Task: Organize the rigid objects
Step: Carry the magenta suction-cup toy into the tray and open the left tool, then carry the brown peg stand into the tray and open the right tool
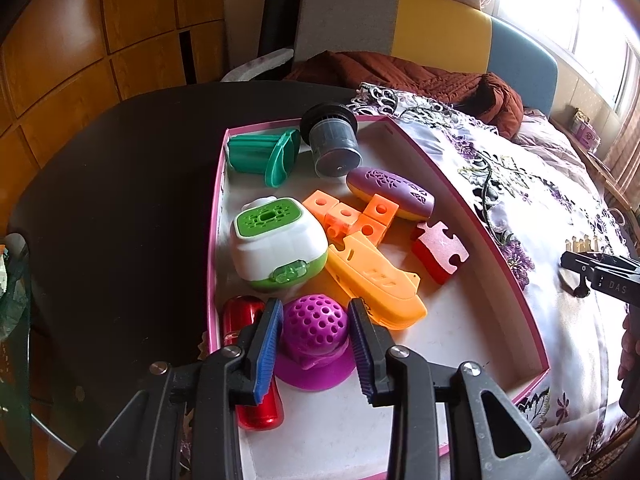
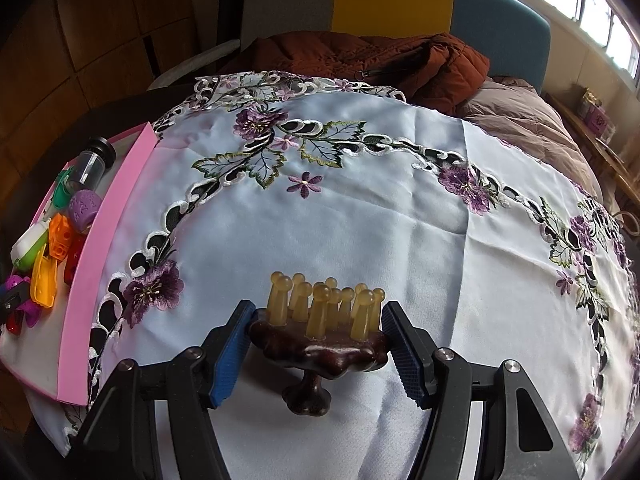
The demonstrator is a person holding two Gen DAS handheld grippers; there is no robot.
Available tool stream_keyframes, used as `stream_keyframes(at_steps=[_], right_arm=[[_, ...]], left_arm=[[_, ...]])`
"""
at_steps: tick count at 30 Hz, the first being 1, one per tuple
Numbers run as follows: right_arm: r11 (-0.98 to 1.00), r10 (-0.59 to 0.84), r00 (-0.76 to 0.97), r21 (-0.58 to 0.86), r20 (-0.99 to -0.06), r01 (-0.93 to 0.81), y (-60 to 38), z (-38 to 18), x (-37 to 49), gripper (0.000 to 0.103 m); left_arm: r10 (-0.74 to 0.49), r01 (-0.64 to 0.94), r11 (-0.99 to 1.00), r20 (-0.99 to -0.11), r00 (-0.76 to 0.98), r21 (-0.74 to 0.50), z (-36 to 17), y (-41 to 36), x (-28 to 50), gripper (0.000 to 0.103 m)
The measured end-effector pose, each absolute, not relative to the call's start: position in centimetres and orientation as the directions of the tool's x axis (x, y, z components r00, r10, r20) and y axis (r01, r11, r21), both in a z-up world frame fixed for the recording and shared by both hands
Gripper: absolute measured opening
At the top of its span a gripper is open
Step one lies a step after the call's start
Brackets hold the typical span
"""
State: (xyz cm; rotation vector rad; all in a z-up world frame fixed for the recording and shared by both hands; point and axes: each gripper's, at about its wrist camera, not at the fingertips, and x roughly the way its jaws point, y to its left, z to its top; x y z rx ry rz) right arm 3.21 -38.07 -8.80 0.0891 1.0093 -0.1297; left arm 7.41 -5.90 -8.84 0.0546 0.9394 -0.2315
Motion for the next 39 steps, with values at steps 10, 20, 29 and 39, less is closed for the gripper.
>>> stream_keyframes(at_steps=[10,20,29,39], right_arm=[[0.989,-0.071,0.527,0.009,-0.847,0.147,-38.0,-8.8,3.1,0.066],[0.99,-0.079,0.53,-0.006,-0.844,0.139,-37.8,-8.9,3.1,0.066],[0.99,-0.092,0.535,-0.022,-0.84,0.136,-37.6,-8.9,3.0,0.065],[0.992,-0.091,0.542,-0.025,-0.836,0.127,-36.8,-8.6,2.5,0.065]], left_arm=[[-0.177,0.218,0.974,-0.788,0.59,-0.056,-7.8,-5.3,6.6,0.041],[-0.18,0.199,0.978,-0.768,0.615,-0.07,-6.4,-4.0,5.3,0.041],[-0.179,0.156,0.982,-0.753,0.633,-0.103,-5.2,-1.7,4.2,0.041],[-0.188,0.126,0.982,-0.752,0.632,-0.14,-5.3,0.3,3.7,0.041]])
